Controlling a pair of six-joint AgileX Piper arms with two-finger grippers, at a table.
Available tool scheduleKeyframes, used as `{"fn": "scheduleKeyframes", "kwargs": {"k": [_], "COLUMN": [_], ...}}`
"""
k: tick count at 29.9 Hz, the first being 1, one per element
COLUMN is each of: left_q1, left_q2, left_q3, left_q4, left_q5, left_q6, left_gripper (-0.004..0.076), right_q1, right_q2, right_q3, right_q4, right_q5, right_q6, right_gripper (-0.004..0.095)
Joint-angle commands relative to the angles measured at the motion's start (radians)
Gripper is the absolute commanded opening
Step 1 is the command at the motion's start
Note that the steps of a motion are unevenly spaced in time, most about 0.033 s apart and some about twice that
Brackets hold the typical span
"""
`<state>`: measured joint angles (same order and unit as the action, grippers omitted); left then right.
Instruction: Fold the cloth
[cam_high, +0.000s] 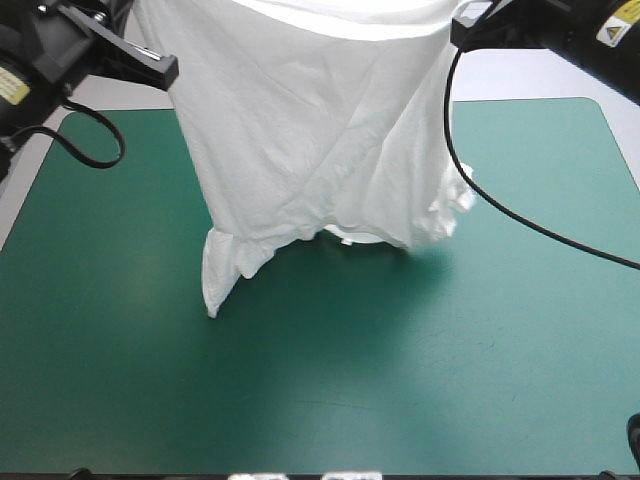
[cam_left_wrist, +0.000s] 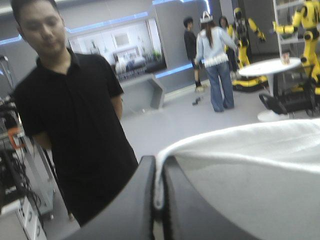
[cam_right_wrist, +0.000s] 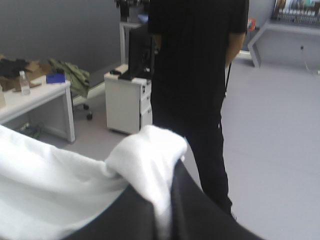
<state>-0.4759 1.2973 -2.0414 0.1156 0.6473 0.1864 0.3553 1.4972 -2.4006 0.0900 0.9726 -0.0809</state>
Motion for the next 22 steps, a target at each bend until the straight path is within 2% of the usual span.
{"fn": "scheduleKeyframes", "kwargs": {"k": [1,8,18,22], "left_q1": [0.001,0.001,0.001,0.001], "left_q2": [-0.031,-0.031,-0.011,0.04], "left_q3": [-0.103,-0.214,-0.216,-0.216], "left_q4": [0.009,0.009,0.012,0.037], "left_q5": [-0.148,-0.156,-0.153,-0.19], "left_q6": [0.006,0.01,-0.015,-0.019], "left_gripper": [-0.0008,-0.0008,-0.0009,-0.0009], "right_q1": [-0.007,-0.007,-0.007,-0.007], "right_q2": [-0.061,-0.135,-0.164,-0.123], "right_q3": [-0.066,-0.079,-0.076,-0.073], "right_q4": [-0.005,-0.005,-0.014,-0.053], "right_q5": [-0.153,-0.167,-0.162,-0.166], "right_q6": [0.002,-0.013,-0.021,-0.008], "right_gripper": [-0.0017,-0.0017,-0.0017,-0.0017]}}
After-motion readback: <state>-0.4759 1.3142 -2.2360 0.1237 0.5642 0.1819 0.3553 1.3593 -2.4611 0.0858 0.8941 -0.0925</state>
